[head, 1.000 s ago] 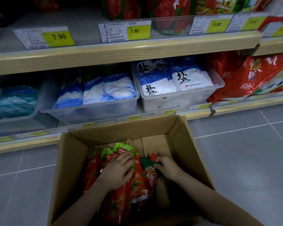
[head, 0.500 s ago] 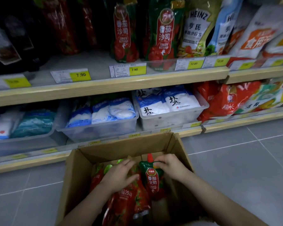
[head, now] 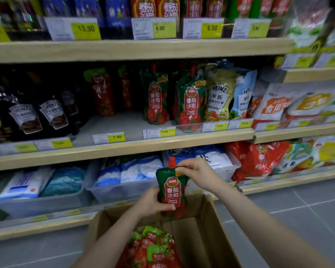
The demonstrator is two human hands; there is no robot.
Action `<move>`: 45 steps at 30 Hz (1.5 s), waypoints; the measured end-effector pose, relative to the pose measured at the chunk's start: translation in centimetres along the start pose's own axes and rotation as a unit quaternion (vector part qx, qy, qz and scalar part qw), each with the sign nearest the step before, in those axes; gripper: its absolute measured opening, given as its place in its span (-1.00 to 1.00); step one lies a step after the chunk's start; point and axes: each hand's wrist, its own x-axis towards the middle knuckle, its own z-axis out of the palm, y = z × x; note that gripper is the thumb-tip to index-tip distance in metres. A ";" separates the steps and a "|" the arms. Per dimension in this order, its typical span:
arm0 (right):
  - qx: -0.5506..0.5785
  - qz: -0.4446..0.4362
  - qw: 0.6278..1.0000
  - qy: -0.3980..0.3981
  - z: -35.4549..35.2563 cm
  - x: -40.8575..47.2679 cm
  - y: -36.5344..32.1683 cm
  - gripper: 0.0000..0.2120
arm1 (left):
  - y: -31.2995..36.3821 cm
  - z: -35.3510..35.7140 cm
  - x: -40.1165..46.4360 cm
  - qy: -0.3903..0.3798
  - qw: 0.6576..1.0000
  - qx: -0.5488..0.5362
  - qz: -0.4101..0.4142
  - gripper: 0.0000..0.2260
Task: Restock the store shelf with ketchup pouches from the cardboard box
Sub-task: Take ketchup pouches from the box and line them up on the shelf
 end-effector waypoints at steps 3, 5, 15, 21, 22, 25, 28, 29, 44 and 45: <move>-0.026 -0.011 0.999 0.046 -1.0 0.9 -1.0 -0.88 | 1.2 -0.2 0.3 0.021 1.000 -0.022 0.006 -0.46; -0.003 -0.018 0.997 0.080 -1.4 1.2 -1.3 -0.92 | 1.9 -0.3 0.4 0.049 0.998 -0.035 0.009 -0.49; 0.072 0.031 0.997 0.007 -0.8 -0.1 0.7 -0.81 | 4.6 -2.0 1.5 0.147 0.987 -0.040 0.058 -0.61; 0.054 -0.074 0.993 0.068 -3.5 4.1 -5.6 -0.84 | 9.3 -8.2 2.8 0.227 0.958 -0.062 0.162 -0.57; 0.047 -0.093 0.991 0.083 -4.0 4.9 -6.9 -0.86 | 10.3 -9.6 3.1 0.242 0.950 -0.063 0.185 -0.54; 0.056 -0.125 0.984 0.114 -5.3 7.7 -9.7 -0.86 | 13.0 -13.2 4.1 0.285 0.928 -0.038 0.236 -0.57; 0.077 -0.139 0.980 0.115 -5.3 10.0 -10.7 -0.81 | 14.1 -15.2 5.3 0.315 0.915 -0.027 0.251 -0.59; 0.079 -0.139 0.980 0.115 -5.1 10.5 -10.6 -0.79 | 13.9 -15.4 5.7 0.319 0.914 -0.028 0.250 -0.60; -0.017 -0.043 0.977 0.207 -3.2 14.2 -6.7 -0.63 | 10.7 -15.2 9.9 0.261 0.956 -0.001 0.136 -0.64; -0.018 -0.043 0.977 0.208 -3.2 14.2 -6.6 -0.63 | 10.6 -15.1 9.9 0.262 0.955 0.003 0.136 -0.63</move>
